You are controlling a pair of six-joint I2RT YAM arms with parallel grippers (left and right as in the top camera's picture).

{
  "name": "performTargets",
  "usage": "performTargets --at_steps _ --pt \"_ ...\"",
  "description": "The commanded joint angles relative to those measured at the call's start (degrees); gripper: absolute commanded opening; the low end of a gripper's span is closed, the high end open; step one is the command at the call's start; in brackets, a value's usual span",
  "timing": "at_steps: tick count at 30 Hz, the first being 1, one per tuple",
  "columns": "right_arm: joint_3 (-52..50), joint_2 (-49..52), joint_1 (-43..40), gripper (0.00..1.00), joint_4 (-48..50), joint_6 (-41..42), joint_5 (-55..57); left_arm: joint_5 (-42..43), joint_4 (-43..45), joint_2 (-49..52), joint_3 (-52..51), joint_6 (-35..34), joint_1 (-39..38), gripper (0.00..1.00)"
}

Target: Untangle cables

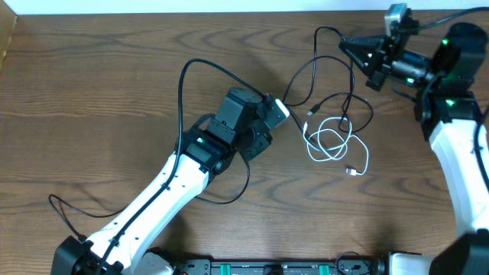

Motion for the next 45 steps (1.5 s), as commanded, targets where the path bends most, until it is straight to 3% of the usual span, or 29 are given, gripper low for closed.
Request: performTargets --at_steps 1,7,14,29,35,38,45 --pt "0.7 -5.0 -0.1 0.01 0.3 2.4 -4.7 -4.1 -0.1 2.1 0.1 -1.3 2.0 0.08" --pt "0.7 -12.3 -1.0 0.01 2.9 2.4 -1.0 -4.1 -0.5 9.3 0.1 -2.1 4.9 0.08" --pt "0.7 -13.5 -3.5 0.01 3.4 3.3 0.5 -4.1 -0.5 15.2 0.1 -2.1 5.1 0.08" --pt "0.7 -13.5 -3.5 0.01 15.0 3.8 1.5 -3.0 -0.6 17.4 0.1 -2.1 5.1 0.08" --pt "0.7 -13.4 -3.5 0.01 5.8 -4.6 14.1 8.7 -0.7 17.4 0.1 -2.5 5.1 0.07" --pt "0.7 -13.3 -3.5 0.01 -1.1 -8.5 19.6 9.0 -0.7 17.4 0.1 -2.5 5.1 0.08" --pt "0.7 -13.3 -3.5 0.01 -3.7 -9.7 37.2 9.0 -0.7 17.4 0.1 -2.3 5.1 0.07"
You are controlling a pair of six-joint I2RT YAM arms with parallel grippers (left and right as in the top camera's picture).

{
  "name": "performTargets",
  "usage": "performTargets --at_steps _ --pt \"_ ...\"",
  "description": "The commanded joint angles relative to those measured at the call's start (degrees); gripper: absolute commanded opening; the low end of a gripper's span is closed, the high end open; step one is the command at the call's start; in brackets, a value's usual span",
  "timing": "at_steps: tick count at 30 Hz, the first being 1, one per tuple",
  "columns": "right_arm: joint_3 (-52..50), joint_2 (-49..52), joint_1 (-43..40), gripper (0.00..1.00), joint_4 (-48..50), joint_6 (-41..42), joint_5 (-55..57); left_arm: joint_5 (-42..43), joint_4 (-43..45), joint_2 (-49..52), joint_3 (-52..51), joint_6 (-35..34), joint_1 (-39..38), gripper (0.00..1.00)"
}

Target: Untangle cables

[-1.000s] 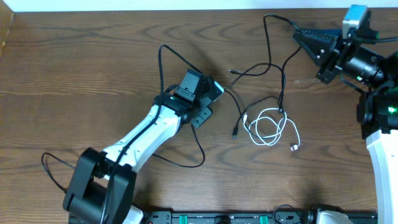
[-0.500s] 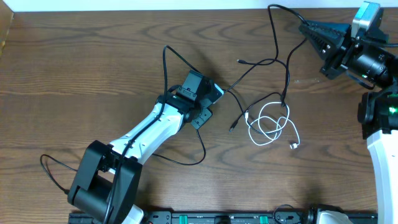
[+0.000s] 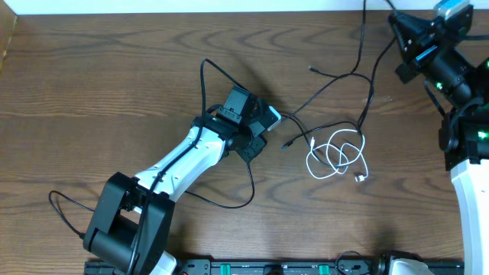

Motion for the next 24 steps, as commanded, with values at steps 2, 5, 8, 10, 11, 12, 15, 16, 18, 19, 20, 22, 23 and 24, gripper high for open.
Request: performTargets --at_steps 2,5,8,10,11,12,15,16,18,19,20,22,23,24 --pt "0.7 -0.3 -0.4 0.01 -0.4 -1.5 8.8 1.0 -0.3 0.7 0.1 -0.3 0.2 0.07" --pt "0.7 -0.3 -0.4 0.01 1.7 2.7 8.2 0.1 -0.5 0.7 0.1 2.3 0.3 0.08" --pt "0.7 -0.3 -0.4 0.01 4.6 4.5 1.7 -5.0 -0.5 0.7 0.1 2.5 0.3 0.08" --pt "0.7 -0.3 -0.4 0.01 5.8 5.9 -5.0 -8.4 -0.5 0.7 0.1 2.5 0.3 0.08" --pt "0.7 -0.3 -0.4 0.01 5.7 5.9 -8.6 -9.6 -0.5 0.7 0.1 2.5 0.3 0.07" --pt "0.7 -0.3 -0.4 0.01 5.7 5.9 -10.6 -10.0 -0.5 0.7 0.1 2.5 0.5 0.08" --pt "0.7 -0.3 -0.4 0.01 6.0 5.9 -18.7 -10.1 -0.5 0.7 0.1 1.8 2.2 0.08" --pt "0.7 -0.3 -0.4 0.01 6.2 5.9 -19.8 -10.1 -0.5 0.7 0.1 0.9 2.9 0.07" --pt "0.7 -0.3 -0.4 0.01 7.4 5.9 -25.0 -10.1 -0.5 0.7 0.1 -0.9 5.1 0.07" --pt "0.7 -0.3 -0.5 0.01 8.0 5.9 -27.0 -10.1 -0.5 0.7 0.1 -1.7 6.5 0.07" --pt "0.7 -0.3 -0.5 0.01 8.2 5.7 -29.0 -10.1 -0.5 0.7 0.1 -1.7 7.5 0.08" --pt "0.7 -0.3 -0.5 0.01 7.7 4.7 -32.3 -10.1 -0.3 0.7 0.1 -1.7 9.2 0.07" --pt "0.7 -0.3 -0.5 0.01 6.3 3.3 -33.8 -10.1 -0.1 0.7 0.1 -1.6 10.3 0.07" --pt "0.7 -0.3 -0.5 0.01 5.0 2.2 -34.2 -10.1 0.2 0.7 0.1 -1.7 11.0 0.08"
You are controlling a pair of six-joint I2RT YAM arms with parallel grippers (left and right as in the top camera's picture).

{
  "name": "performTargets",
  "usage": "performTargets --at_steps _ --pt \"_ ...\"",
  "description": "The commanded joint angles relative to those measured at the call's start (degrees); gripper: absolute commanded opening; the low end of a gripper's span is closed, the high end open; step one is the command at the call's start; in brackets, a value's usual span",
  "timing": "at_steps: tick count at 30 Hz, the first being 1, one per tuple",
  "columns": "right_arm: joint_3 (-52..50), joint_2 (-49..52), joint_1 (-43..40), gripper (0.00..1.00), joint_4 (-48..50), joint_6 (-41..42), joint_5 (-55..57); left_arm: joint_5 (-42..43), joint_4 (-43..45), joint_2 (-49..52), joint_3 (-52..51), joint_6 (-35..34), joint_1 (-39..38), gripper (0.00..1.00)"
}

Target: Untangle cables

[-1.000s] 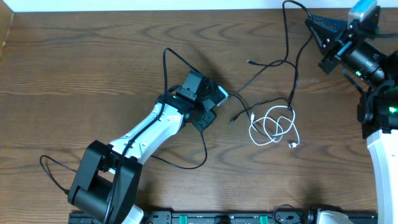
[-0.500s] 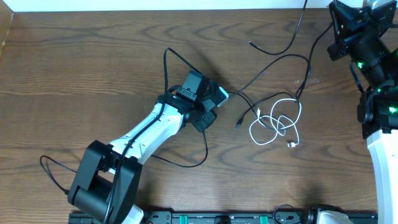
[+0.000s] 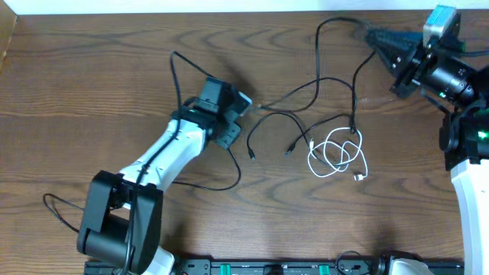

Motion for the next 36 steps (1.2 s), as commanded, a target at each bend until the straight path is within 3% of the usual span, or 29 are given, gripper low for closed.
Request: performTargets --at_steps 1,8,11,14,17,24,32,36 --pt "0.7 -0.3 -0.5 0.01 -4.7 -4.4 -6.6 -0.9 0.9 0.7 0.1 -1.4 2.8 0.07" --pt "0.7 -0.1 0.1 0.01 -20.9 -16.4 -3.1 0.7 4.0 0.1 1.6 -7.5 4.6 0.07" --pt "0.7 0.4 1.8 0.01 -24.7 -19.5 1.0 8.9 5.2 -1.5 2.6 -7.5 4.6 0.08" --pt "0.6 1.3 4.6 0.01 -26.4 -21.6 4.6 16.5 7.8 -4.3 2.9 -8.2 4.6 0.08" --pt "0.6 3.2 8.9 0.01 -26.9 -23.2 7.2 21.0 11.5 -9.2 2.9 -13.5 4.6 0.08" --pt "0.6 8.1 16.3 0.01 -28.3 -26.7 7.8 20.0 14.2 -18.5 2.9 -14.9 4.6 0.08" --pt "0.6 11.6 21.1 0.01 -31.0 -28.4 9.8 14.2 14.8 -21.5 2.9 -16.6 4.6 0.07" --pt "0.6 13.8 22.8 0.01 -31.5 -27.9 22.8 25.8 17.8 -22.0 2.9 -19.2 4.6 0.07"
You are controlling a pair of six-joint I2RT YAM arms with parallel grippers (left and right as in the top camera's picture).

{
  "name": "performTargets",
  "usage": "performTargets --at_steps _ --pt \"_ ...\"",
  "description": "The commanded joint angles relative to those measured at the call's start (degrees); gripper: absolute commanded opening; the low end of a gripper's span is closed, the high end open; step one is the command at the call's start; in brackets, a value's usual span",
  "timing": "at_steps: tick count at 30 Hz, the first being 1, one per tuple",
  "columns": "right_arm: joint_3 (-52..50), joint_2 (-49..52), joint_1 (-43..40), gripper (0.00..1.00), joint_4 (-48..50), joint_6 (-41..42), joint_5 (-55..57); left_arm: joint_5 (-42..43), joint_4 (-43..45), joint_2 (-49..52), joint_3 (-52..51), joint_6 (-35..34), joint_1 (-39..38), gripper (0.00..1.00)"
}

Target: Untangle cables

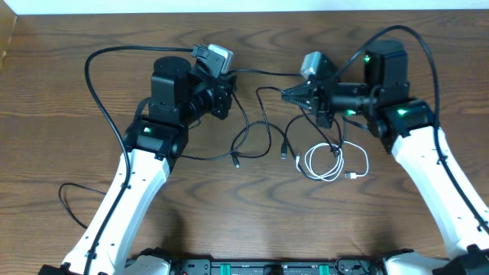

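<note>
A thin black cable [263, 114] runs from my left gripper [228, 82] across to my right gripper [286, 95] and hangs in loops below them. Its two plug ends [237, 161] lie loose on the wood. The white cable [327, 163] is coiled at centre right, with its plug at the lower right of the coil. A strand of the black cable drops onto that coil. Both grippers point at each other a short way apart. Each looks shut on the black cable.
The brown wooden table [61, 137] carries only the cables. The arms' own black supply leads arc over the left arm [90, 72] and the right arm [419, 42]. A white wall edge runs along the back.
My right gripper has come from the far right back corner to the table's centre. My left gripper has shifted a little toward the back. The black cable now sags in loops between them.
First my left gripper held the black cable at the centre while the right held it at the back right. Then the right was farther back, then the left farther left, with the cable spread wide. Now both grippers face each other closely.
</note>
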Motion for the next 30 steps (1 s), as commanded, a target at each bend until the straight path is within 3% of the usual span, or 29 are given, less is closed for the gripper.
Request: performTargets --at_steps 1,3,5,9,12,19,22,26,30 --pt "0.4 2.3 1.0 0.01 -0.1 0.2 13.4 10.7 3.1 -1.1 1.5 -2.8 0.2 0.08" --pt "0.4 2.8 1.0 0.03 0.7 4.0 20.9 12.8 4.3 -1.7 1.5 -2.8 0.2 0.07" --pt "0.4 2.9 0.9 0.15 1.5 7.8 28.5 12.7 4.2 -2.4 1.5 -2.8 0.2 0.08" --pt "0.4 2.6 0.9 0.40 2.1 6.6 22.2 9.3 3.3 -2.3 1.5 -2.5 0.2 0.08" --pt "0.4 2.6 0.9 0.49 1.6 4.8 16.1 3.1 1.4 -2.3 1.5 -2.5 0.2 0.08" --pt "0.4 1.7 0.9 0.49 1.4 1.9 1.5 -12.9 -5.7 -2.2 1.5 2.4 0.4 0.07" --pt "0.4 0.2 0.7 0.49 1.5 0.8 -1.4 -15.9 -8.8 -2.2 1.5 2.6 1.3 0.08" --pt "0.4 -3.8 -1.2 0.41 2.5 1.2 -0.3 -15.9 -13.6 -2.2 1.5 2.6 4.3 0.07" --pt "0.4 -6.0 -3.9 0.42 3.2 7.9 12.2 -15.9 -18.8 -2.2 1.5 2.6 7.7 0.07"
